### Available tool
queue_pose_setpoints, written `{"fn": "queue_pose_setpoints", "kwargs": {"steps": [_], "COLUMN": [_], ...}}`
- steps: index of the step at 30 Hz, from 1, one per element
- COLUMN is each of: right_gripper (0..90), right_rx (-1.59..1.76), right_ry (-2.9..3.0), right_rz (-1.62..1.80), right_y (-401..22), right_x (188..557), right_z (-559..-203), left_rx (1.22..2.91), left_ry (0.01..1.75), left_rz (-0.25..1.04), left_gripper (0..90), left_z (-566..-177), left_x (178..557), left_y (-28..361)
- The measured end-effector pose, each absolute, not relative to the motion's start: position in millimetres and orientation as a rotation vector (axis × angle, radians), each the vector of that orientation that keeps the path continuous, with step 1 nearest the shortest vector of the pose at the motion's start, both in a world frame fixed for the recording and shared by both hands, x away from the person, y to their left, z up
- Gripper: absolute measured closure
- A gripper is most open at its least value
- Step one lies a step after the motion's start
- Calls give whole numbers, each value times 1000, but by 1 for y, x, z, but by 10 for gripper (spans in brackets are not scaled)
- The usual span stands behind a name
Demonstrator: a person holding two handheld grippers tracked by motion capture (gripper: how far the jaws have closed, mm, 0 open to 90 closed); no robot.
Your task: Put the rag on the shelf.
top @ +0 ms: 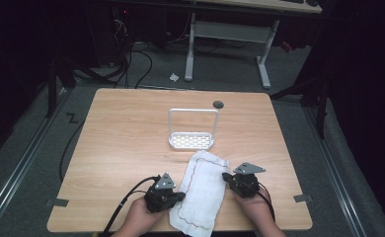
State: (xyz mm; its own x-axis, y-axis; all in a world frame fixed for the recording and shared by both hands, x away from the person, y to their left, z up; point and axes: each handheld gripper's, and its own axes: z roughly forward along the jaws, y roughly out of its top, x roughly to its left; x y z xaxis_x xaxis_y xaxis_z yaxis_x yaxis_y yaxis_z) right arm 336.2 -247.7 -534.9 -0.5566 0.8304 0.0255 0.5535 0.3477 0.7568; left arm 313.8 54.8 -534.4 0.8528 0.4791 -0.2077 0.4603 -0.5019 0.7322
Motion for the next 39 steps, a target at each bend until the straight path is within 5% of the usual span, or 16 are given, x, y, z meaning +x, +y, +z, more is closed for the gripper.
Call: {"fn": "queue_pose_setpoints", "kwargs": {"steps": [15, 19, 28, 39], "right_gripper": [894, 893, 738, 648], "right_rx": [1059, 1023, 1049, 1190], "right_ry": [2378, 2394, 2290, 2152], "right_rz": [1095, 1095, 1114, 1111], "right_y": [-199, -197, -210, -243], "right_x": [363, 354, 332, 312], "right_z": [-535, -535, -525, -527], "left_rx": [2206, 2171, 1995, 2019], "left_ry": [707, 704, 944, 1032], "left_rz": [-26, -20, 219, 334], "left_gripper": [858, 792, 528, 550], "left_z": [-530, -524, -522, -538], "left_x": [285, 288, 353, 399], "left_y": [73, 74, 97, 66]}}
